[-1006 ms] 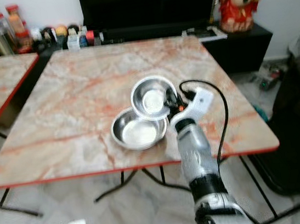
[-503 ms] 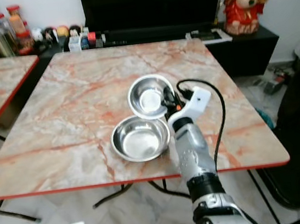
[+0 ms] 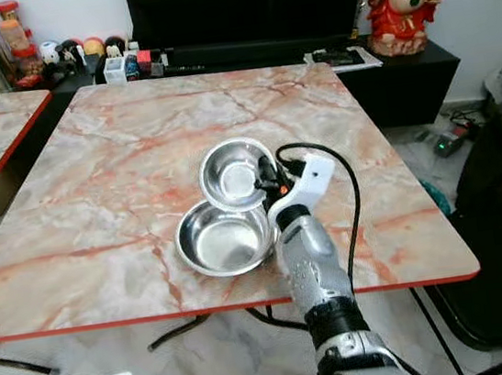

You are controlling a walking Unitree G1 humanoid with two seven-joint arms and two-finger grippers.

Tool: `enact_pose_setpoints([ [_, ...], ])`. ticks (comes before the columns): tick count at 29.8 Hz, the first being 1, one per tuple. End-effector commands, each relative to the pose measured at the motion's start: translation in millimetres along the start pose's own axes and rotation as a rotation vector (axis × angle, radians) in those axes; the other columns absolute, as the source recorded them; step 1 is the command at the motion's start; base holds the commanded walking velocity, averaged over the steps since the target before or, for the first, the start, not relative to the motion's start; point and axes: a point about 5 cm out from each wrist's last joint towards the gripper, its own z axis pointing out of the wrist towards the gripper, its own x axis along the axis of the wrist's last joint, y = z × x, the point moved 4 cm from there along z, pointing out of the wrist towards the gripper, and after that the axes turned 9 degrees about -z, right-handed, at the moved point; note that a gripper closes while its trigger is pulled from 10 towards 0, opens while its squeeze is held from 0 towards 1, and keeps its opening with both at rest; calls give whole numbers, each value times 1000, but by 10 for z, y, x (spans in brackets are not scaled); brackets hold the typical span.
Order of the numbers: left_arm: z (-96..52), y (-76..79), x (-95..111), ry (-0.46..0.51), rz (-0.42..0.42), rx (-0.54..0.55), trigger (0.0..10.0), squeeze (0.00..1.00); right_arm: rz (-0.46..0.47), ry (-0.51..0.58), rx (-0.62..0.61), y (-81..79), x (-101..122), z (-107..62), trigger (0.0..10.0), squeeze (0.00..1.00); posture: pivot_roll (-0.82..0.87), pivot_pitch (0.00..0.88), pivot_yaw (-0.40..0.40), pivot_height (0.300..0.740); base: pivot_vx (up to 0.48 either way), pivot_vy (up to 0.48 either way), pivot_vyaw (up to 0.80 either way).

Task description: Setting the table

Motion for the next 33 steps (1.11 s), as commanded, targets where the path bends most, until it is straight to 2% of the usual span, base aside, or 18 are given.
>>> enact_pose_setpoints([
  [1, -10, -1, -53, -16, 3, 1, 10000, 0, -22, -41, 12, -43, -52, -1, 10000, 0, -22, 0, -42, 740, 0, 0, 0],
  [11, -16, 0, -80, -25, -3, 1, 10000, 0, 10, -116, -10, -60, -218, 7, 10000, 0, -15, 0, -44, 740, 0, 0, 0],
  [15, -15, 5, -81, -26, -4, 0, 10000, 0, 54, -184, -21, -74, -353, 9, 10000, 0, -10, 0, -48, 740, 0, 0, 0],
  [17, -15, 4, -81, -27, -5, 1, 10000, 0, 48, -217, -34, -59, -417, -4, 10000, 0, -10, 0, -48, 740, 0, 0, 0],
  [33, -15, -3, -85, -31, -6, 3, 10000, 0, 98, -268, -36, -86, -563, -36, 10000, 0, -6, 0, -47, 740, 0, 0, 0],
])
